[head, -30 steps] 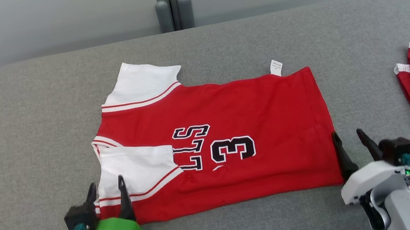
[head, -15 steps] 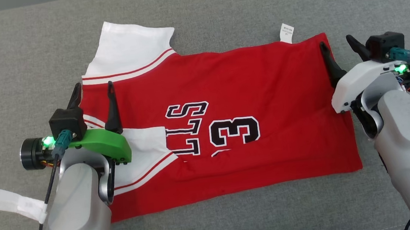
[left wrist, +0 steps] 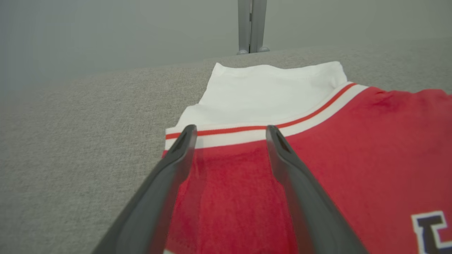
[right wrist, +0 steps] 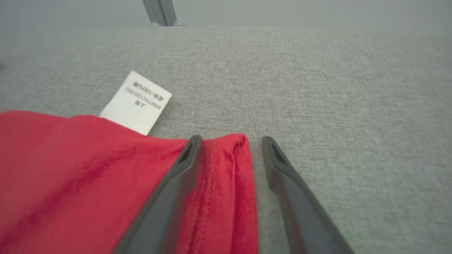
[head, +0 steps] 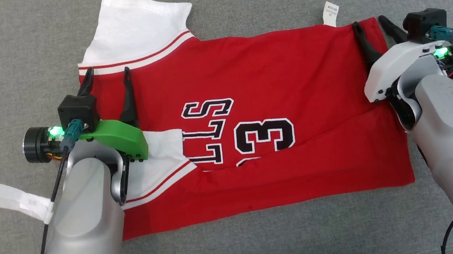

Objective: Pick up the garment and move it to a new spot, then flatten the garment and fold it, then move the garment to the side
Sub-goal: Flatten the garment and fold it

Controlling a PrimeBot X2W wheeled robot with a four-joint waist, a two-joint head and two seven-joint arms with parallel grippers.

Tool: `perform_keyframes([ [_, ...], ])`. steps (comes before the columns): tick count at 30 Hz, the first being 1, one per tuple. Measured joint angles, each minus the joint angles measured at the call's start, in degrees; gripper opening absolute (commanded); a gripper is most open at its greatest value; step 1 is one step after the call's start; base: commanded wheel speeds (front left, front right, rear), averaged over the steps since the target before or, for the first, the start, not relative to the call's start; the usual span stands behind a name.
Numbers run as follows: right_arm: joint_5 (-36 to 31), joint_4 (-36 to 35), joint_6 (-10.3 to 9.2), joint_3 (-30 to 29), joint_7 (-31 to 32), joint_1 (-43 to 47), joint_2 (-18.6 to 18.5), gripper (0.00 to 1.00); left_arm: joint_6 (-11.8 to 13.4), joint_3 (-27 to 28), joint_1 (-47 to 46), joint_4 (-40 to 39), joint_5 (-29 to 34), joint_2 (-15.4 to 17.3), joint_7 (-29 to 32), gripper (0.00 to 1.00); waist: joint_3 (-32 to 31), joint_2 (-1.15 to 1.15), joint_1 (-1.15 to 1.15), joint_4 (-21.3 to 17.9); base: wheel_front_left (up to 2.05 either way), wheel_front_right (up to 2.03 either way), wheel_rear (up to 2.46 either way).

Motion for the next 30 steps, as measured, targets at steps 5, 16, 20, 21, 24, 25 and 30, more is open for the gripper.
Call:
perform_keyframes([
  [5, 1.86, 1.08, 0.0, 2.1, -1.72, -1.03, -0.05, 0.0, -0.88, -0.37, -4.0, 0.9, 0.9, 0.65, 0.0, 1.0, 0.57, 0.0, 0.0, -0.23, 0.0, 0.0, 0.0],
  [16, 5.56, 0.48, 0.0, 7.1, -3.94, -4.32, 1.44, 0.0, -3.18, -5.65, -21.73, 13.19, -0.74, 5.75, 9.21, 1.0, 3.73, 0.0, 0.0, -2.88, 0.0, 0.0, 0.0],
  [20, 7.03, -0.04, 0.0, 9.11, -4.39, -5.41, 1.98, 0.0, -3.21, -11.67, -26.31, 14.99, -7.32, 8.31, 16.8, 1.0, 5.07, 0.0, 0.0, -4.45, 0.0, 0.0, 0.0],
  [21, 7.39, -0.18, 0.0, 9.57, -4.44, -5.65, 2.1, 0.0, -3.21, -13.18, -27.34, 14.9, -10.17, 9.21, 19.17, 1.0, 5.44, 0.0, 0.0, -4.86, 0.0, 0.0, 0.0],
  [24, 8.4, -0.48, 0.01, 10.79, -4.61, -6.49, 2.31, 0.0, -3.26, -17.11, -29.27, 13.91, -17.02, 12.36, 25.4, 1.0, 6.42, 0.0, -0.01, -6.0, 0.0, 0.0, 0.0],
  [25, 8.78, -0.57, 0.02, 11.24, -4.63, -6.76, 2.42, 0.0, -3.27, -18.04, -29.82, 13.56, -19.22, 13.61, 27.35, 1.0, 6.72, 0.0, -0.01, -6.38, 0.0, 0.0, 0.0],
  [30, 10.48, -0.6, 0.11, 12.48, -4.94, -7.83, 2.99, 0.0, -3.27, -22.42, -31.06, 11.5, -25.97, 18.04, 32.55, 1.0, 7.9, 0.0, 0.0, -7.95, 0.0, 0.0, 0.0],
])
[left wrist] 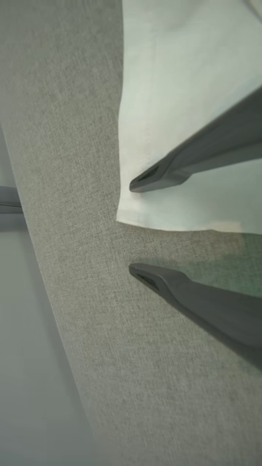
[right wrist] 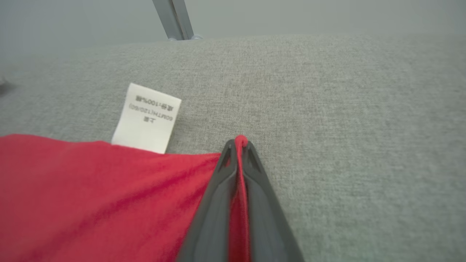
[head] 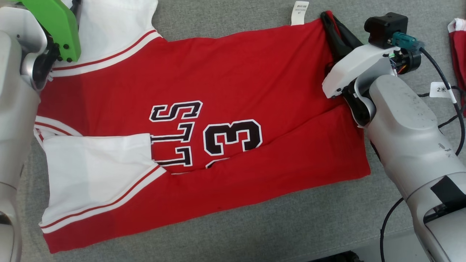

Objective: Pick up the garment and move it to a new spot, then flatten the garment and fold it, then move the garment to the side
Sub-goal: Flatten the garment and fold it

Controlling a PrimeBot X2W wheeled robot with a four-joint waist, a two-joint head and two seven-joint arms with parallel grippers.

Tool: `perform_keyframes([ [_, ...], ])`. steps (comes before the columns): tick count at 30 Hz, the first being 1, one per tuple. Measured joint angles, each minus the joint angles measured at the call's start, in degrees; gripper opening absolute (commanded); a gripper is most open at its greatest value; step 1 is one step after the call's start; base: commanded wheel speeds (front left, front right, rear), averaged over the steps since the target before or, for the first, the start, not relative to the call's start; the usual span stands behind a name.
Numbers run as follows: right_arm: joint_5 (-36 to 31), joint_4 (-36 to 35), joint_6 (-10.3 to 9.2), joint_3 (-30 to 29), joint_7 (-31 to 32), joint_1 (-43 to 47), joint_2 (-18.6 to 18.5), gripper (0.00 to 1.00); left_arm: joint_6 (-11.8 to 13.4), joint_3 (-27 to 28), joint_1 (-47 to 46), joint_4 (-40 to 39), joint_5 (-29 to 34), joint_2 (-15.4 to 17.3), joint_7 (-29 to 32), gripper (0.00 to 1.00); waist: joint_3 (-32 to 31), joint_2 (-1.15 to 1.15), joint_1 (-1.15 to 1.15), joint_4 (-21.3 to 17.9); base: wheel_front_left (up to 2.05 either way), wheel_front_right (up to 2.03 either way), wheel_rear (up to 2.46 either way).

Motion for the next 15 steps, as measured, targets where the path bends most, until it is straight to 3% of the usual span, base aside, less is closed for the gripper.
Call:
perform_keyframes([
  [8, 1.13, -0.78, 0.01, 1.53, -0.1, -0.83, 0.26, 0.0, -0.11, -3.78, -1.17, -0.48, -5.7, 3.46, 0.94, 1.0, 1.14, 0.0, 0.0, -1.44, 0.0, 0.0, 0.0],
  [10, 1.15, -0.93, 0.08, 1.65, -0.09, -1.01, 0.04, 0.0, -0.1, -4.68, -1.5, -0.69, -7.1, 3.67, 1.16, 0.28, 1.33, 0.0, 0.0, -1.47, 0.0, 0.0, 0.0],
  [11, 1.18, -0.97, 0.08, 1.66, -0.09, -1.02, -0.01, 0.0, -0.11, -5.12, -1.51, -0.88, -7.67, 3.74, 1.19, 0.0, 1.33, 0.0, 0.0, -1.44, 0.0, 0.0, 0.0],
  [15, 1.35, -0.91, 0.08, 1.59, -0.08, -0.95, -0.36, 0.0, -0.12, -7.71, -1.37, -2.41, -9.64, 3.6, 0.65, 0.0, 0.9, 0.0, 0.0, -1.11, 0.0, 0.0, 0.0],
])
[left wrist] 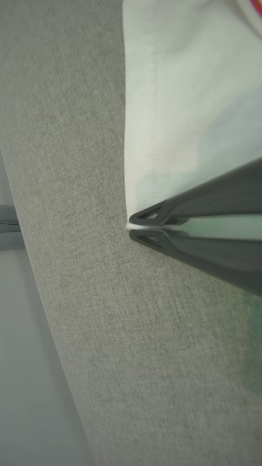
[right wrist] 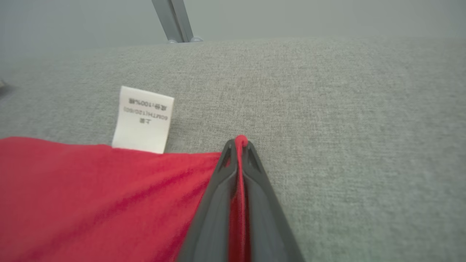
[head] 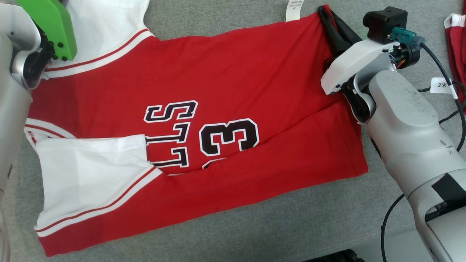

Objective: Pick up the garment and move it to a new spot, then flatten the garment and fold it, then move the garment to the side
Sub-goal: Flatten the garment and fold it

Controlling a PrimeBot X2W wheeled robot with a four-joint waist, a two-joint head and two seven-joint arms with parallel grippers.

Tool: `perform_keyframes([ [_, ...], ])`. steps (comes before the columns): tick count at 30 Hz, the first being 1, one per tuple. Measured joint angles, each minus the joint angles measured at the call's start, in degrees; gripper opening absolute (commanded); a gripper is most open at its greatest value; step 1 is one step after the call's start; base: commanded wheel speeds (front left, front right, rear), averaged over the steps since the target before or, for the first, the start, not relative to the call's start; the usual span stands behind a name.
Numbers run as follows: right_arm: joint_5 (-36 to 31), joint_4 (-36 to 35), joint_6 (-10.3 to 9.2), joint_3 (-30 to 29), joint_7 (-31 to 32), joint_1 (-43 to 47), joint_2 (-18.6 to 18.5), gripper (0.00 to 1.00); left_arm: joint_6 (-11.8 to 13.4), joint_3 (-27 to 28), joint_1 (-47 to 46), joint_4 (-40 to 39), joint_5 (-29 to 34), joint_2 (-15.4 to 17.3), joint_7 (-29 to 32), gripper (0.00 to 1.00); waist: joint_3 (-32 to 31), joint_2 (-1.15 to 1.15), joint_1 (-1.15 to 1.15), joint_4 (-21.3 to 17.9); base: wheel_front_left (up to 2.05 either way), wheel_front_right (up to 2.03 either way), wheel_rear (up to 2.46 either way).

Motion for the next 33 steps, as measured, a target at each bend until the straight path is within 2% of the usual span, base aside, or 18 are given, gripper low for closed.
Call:
perform_keyframes([
  [7, -0.36, -0.4, -0.09, -1.78, 0.42, 1.35, -1.0, 0.0, 0.01, -2.11, 0.41, -1.66, -0.65, 0.08, -8.53, 0.0, -1.78, 0.0, 0.0, 1.14, 0.0, 0.0, 0.0],
  [16, -4.86, -4.43, -0.16, -6.47, 0.51, 6.9, -3.28, 0.0, 0.0, -3.63, 4.5, -3.61, -3.34, -1.43, -19.22, 0.0, -6.74, 0.0, 0.0, 3.66, 0.0, 0.0, 0.0],
  [25, -6.6, -11.13, -0.18, -10.1, 0.51, 15.67, -3.85, 0.0, 0.0, -2.33, 14.46, -6.21, -8.01, -1.14, -28.92, 0.0, -13.12, 0.0, 0.0, 6.69, 0.0, 0.0, 0.0],
  [33, -5.3, -16.38, -0.18, -10.91, 0.51, 26.01, -4.46, 0.0, 0.47, -0.83, 27.81, -10.6, -9.8, -1.29, -32.48, 0.0, -19.27, 0.0, 0.0, 8.93, 0.0, 0.0, 0.0],
])
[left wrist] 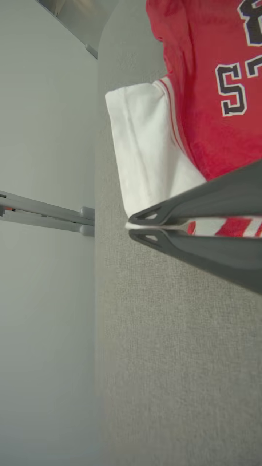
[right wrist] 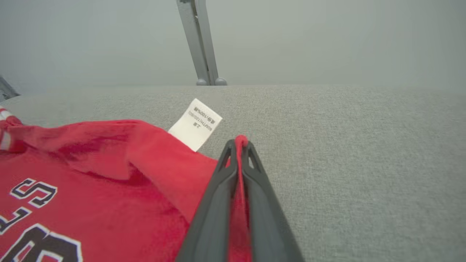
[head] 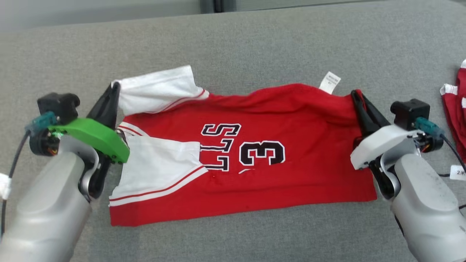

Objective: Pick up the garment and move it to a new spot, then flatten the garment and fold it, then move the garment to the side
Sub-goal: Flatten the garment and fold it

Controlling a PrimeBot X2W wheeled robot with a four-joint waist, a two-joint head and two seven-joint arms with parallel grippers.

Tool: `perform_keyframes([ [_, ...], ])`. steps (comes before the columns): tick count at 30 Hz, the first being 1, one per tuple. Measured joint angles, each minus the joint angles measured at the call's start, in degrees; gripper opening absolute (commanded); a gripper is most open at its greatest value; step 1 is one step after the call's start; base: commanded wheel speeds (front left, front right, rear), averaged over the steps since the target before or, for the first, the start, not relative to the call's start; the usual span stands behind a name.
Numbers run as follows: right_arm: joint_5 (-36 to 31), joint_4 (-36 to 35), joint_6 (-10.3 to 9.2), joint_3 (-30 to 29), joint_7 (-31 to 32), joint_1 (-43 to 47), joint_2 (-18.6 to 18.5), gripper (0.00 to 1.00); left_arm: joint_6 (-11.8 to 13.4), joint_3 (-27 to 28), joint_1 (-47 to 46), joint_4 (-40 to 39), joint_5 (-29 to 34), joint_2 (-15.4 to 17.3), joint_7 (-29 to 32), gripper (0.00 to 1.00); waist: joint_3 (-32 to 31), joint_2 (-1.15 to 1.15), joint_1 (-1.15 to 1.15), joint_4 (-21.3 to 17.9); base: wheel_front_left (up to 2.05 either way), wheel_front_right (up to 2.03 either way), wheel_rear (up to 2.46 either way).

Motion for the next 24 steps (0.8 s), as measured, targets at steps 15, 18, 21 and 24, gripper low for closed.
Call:
perform_keyframes([
  [15, 2.61, -2.58, 0.0, -2.44, 0.0, 14.23, 0.96, 0.0, 2.96, 3.78, 21.48, -9.16, 0.52, -4.6, -0.55, 0.0, -7.91, 0.0, 0.0, 2.77, 0.0, 0.0, 0.0],
  [18, 2.64, -2.65, -0.01, -3.53, 0.0, 15.32, 1.16, 0.0, 3.02, 4.98, 23.51, -9.93, 0.81, -5.39, -0.54, 0.0, -8.96, 0.0, -0.01, 3.31, 0.0, 0.0, 0.0],
  [21, 2.53, -3.22, -0.01, -4.46, 0.0, 16.1, 1.51, 0.0, 3.02, 6.73, 24.82, -10.82, 1.46, -5.71, -0.55, 0.0, -9.78, 0.0, 0.0, 3.8, 0.0, 0.0, 0.0],
  [24, 2.19, -3.8, -0.01, -5.26, 0.0, 17.06, 1.72, 0.0, 3.01, 8.18, 26.43, -11.48, 2.29, -6.53, -0.55, 0.0, -10.5, 0.0, -0.01, 4.18, 0.0, 0.0, 0.0],
])
